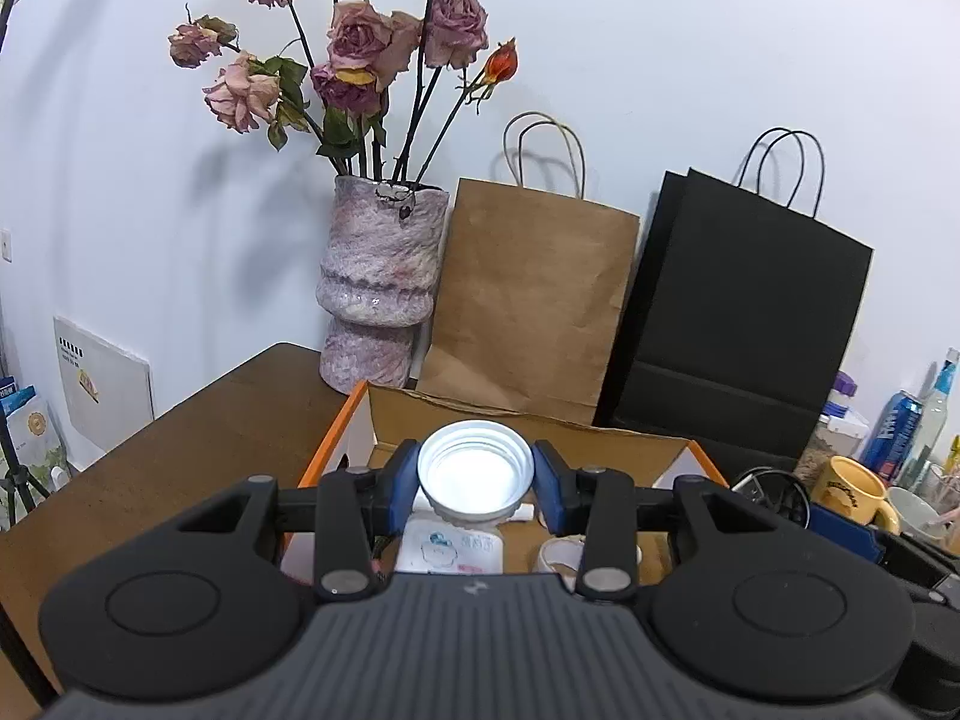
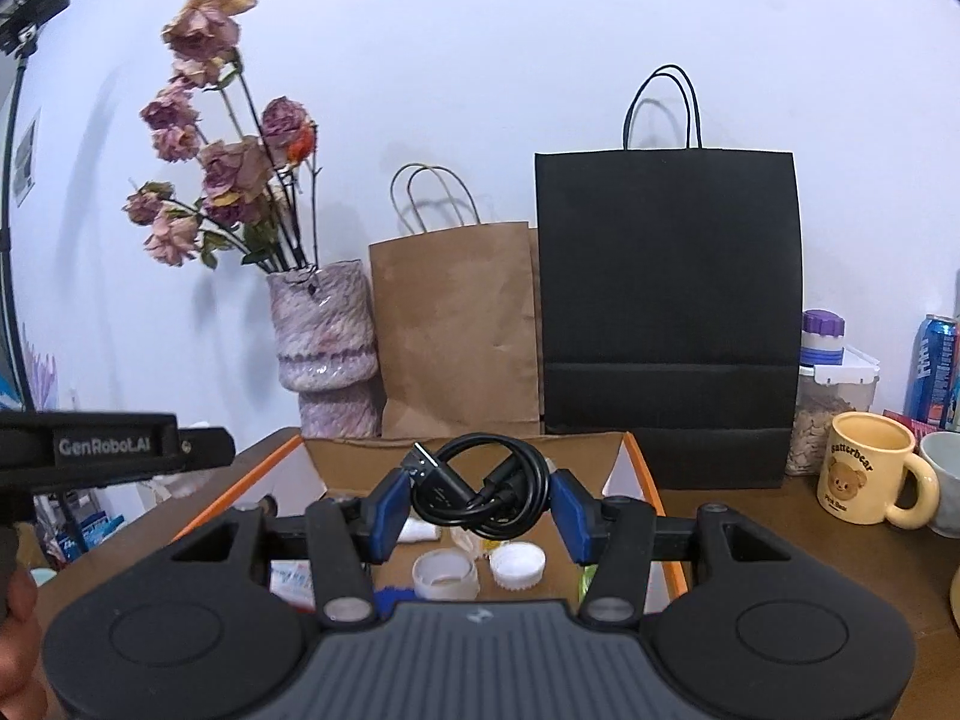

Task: Organize rigid objects
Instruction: 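Carry the cap in the left tool and cable in the right tool over the box, then open both tools to drop the cap and cable into the box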

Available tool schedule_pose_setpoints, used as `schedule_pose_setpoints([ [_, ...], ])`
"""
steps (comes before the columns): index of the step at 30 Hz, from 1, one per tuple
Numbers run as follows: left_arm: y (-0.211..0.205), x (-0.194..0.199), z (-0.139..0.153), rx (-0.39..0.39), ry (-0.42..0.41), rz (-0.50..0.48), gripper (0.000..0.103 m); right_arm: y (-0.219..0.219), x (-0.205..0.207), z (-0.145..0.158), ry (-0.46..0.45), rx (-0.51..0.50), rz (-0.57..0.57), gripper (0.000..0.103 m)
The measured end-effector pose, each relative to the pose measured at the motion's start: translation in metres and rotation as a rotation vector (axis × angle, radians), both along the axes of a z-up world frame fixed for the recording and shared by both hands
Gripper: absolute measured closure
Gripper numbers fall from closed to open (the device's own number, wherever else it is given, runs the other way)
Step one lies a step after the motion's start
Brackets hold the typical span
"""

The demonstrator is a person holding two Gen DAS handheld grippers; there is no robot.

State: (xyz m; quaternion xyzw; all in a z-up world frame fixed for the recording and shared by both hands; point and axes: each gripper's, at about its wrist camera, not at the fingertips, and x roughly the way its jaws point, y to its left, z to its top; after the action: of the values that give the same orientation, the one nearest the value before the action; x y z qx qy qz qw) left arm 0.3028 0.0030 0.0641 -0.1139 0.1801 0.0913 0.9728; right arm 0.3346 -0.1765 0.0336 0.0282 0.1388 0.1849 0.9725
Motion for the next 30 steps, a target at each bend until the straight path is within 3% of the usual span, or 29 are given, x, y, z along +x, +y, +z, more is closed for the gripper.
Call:
schedule_pose_setpoints([
  [21, 0.015, 0.089, -0.026, 0.088, 0.065, 0.017, 0.062, 0.023, 0.093, -0.02, 0.081, -0.053, -0.012, 0.052],
  [30, 0.017, 0.1, -0.04, 0.137, 0.109, 0.011, 0.062, 0.025, 0.106, -0.037, 0.123, -0.09, -0.024, 0.052],
])
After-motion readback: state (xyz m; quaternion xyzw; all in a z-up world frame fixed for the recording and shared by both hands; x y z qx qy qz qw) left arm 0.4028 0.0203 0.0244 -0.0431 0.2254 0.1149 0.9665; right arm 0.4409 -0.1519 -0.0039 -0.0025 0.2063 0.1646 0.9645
